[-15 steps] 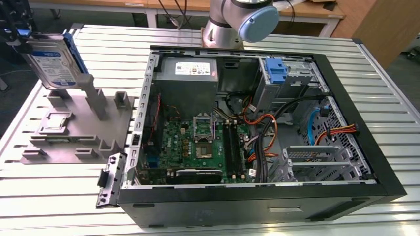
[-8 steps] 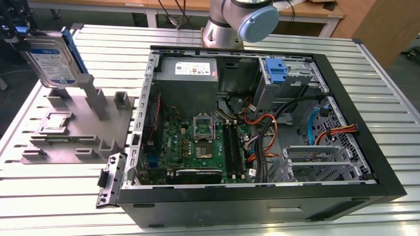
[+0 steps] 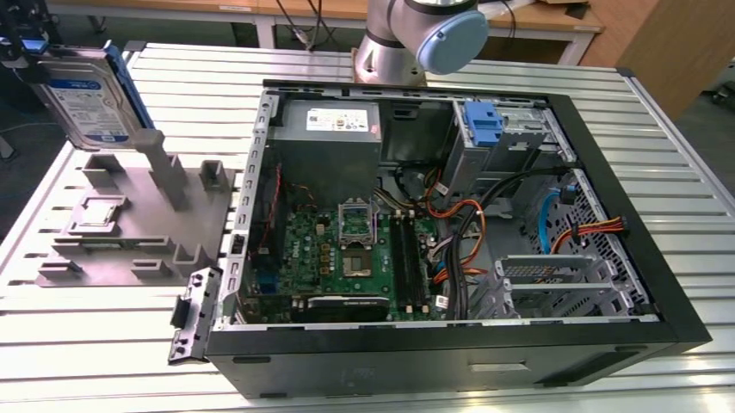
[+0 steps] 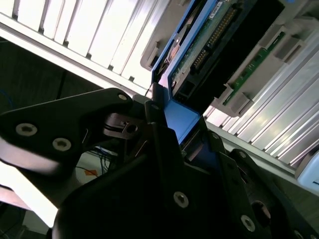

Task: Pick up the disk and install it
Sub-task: 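Pick up the disk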

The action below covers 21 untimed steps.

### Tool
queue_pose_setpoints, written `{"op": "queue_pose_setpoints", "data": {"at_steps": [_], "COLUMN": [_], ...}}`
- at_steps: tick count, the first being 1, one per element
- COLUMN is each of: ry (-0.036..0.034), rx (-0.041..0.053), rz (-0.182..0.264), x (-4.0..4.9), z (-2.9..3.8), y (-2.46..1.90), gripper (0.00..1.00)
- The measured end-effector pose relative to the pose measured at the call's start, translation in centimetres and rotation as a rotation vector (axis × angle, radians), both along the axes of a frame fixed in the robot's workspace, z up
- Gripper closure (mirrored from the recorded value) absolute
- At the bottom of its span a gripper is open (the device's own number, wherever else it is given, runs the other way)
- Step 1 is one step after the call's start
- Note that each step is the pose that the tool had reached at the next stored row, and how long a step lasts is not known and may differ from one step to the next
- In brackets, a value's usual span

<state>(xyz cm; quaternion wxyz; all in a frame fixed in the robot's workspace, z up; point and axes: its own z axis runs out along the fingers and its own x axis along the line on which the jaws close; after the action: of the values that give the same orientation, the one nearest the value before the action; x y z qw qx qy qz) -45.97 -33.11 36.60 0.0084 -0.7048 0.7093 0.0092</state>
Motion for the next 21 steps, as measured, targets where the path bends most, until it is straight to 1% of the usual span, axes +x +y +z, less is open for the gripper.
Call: {"op": "queue_pose_setpoints", "data": {"at_steps": [9,21], "ry": [0.0,-0.0001], "rx": [0.0,0.0], "rz": [0.0,0.0], "x": [0.0,0.0], "z": [0.6,1.19], "y": [0.0,0.0], "gripper": [0.64,0.64]}}
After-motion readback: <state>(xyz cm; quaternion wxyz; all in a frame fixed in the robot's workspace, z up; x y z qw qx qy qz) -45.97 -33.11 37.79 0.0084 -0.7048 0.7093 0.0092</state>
